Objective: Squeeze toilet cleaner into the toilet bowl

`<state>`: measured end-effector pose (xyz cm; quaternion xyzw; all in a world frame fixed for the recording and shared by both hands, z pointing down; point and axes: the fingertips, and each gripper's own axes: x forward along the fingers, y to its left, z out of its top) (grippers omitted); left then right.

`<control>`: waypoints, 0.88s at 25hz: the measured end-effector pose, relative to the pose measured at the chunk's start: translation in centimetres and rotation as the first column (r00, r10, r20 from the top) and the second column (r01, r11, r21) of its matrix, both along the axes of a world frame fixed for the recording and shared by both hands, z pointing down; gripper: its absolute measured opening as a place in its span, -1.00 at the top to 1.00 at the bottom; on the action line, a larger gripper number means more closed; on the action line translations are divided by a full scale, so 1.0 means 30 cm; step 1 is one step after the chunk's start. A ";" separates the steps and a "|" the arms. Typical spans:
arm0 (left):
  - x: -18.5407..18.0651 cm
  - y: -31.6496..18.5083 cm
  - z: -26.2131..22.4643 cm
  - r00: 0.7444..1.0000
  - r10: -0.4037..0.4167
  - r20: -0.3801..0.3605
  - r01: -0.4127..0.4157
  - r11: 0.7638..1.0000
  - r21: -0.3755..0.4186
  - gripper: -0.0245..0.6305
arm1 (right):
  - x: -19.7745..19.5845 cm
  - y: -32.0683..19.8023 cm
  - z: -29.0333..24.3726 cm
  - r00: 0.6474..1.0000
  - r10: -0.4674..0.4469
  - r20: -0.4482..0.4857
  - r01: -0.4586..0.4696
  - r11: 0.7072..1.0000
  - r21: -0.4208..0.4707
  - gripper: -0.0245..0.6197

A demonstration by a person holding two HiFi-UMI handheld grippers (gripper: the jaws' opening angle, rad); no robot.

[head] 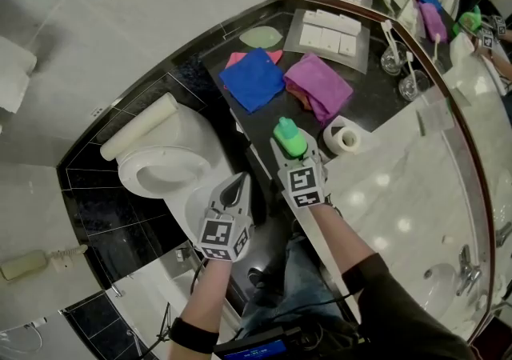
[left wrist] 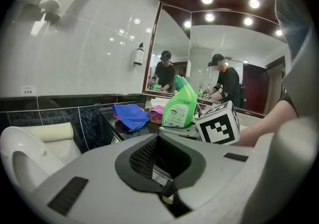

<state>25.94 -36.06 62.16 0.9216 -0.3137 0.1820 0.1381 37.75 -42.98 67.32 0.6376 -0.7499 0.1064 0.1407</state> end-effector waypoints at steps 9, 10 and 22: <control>-0.014 0.009 -0.004 1.000 -0.006 0.002 0.006 1.000 0.005 0.92 | 0.010 0.003 -0.017 1.000 0.010 0.008 -0.010 1.000 -0.007 0.16; -0.020 0.011 -0.003 1.000 -0.011 0.001 0.011 1.000 0.007 0.92 | 0.011 0.006 -0.020 1.000 0.010 0.007 -0.010 1.000 -0.009 0.16; -0.140 0.130 -0.115 1.000 -0.010 -0.012 0.010 1.000 0.028 0.92 | 0.027 0.189 -0.103 0.996 0.083 -0.023 -0.084 0.995 -0.051 0.11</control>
